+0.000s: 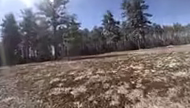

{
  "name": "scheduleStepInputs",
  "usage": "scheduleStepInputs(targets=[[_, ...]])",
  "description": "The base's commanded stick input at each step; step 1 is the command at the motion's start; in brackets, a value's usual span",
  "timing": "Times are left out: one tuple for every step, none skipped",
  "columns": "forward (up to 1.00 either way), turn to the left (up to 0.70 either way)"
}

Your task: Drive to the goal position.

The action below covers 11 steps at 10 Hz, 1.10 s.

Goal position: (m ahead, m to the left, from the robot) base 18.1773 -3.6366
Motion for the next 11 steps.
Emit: scheduleStepInputs(targets=[[0.7,0.0],[0.7,0.0],[0.7,0.0],[0.7,0.0],[0.7,0.0],[0.7,0.0],[0.7,0.0],[0.7,0.0],[0.7,0.0],[0.7,0.0],[0.7,0.0]])
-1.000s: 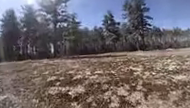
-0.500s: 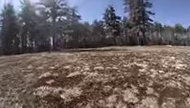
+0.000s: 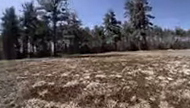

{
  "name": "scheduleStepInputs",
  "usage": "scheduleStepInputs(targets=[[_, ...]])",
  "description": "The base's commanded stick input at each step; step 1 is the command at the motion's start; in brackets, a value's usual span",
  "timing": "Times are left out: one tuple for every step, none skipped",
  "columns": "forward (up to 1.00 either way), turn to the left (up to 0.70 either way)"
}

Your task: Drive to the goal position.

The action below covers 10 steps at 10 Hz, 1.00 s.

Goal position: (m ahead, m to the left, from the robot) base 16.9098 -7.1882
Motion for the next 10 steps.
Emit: scheduleStepInputs(targets=[[0.7,0.0],[0.7,0.0],[0.7,0.0],[0.7,0.0],[0.7,0.0],[0.7,0.0],[0.7,0.0],[0.7,0.0],[0.7,-0.03],[0.7,-0.17]])
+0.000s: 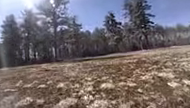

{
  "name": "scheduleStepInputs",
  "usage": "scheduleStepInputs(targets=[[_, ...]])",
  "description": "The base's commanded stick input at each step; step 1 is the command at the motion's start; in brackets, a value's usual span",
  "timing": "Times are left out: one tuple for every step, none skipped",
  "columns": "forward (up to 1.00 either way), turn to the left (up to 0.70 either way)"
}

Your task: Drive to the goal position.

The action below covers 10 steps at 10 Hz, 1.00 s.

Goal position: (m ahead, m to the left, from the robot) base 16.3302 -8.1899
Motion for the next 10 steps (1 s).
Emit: scheduleStepInputs(targets=[[0.7,-0.33],[0.7,-0.35],[0.7,-0.35],[0.7,-0.35],[0.7,-0.35],[0.7,-0.28],[0.7,-0.06],[0.7,0.0],[0.7,0.0],[0.7,0.0]])
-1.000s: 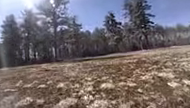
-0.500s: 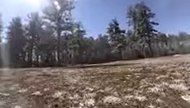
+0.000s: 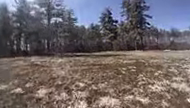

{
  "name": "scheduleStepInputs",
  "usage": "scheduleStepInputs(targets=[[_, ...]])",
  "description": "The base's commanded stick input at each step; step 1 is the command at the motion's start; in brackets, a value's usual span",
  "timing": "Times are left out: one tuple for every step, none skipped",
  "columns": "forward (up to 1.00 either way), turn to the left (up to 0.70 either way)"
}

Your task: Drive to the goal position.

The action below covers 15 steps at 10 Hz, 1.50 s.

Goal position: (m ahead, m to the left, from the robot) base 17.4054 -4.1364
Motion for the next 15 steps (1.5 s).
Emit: scheduleStepInputs(targets=[[0.7,-0.02],[0.7,-0.14],[0.7,-0.29],[0.7,0.0],[0.7,0.0],[0.7,0.0],[0.7,0.0],[0.7,0.0],[0.7,0.0],[0.7,0.0],[0.7,0.0],[0.7,0.0],[0.7,0.0],[0.7,0.0],[0.7,0.0]])
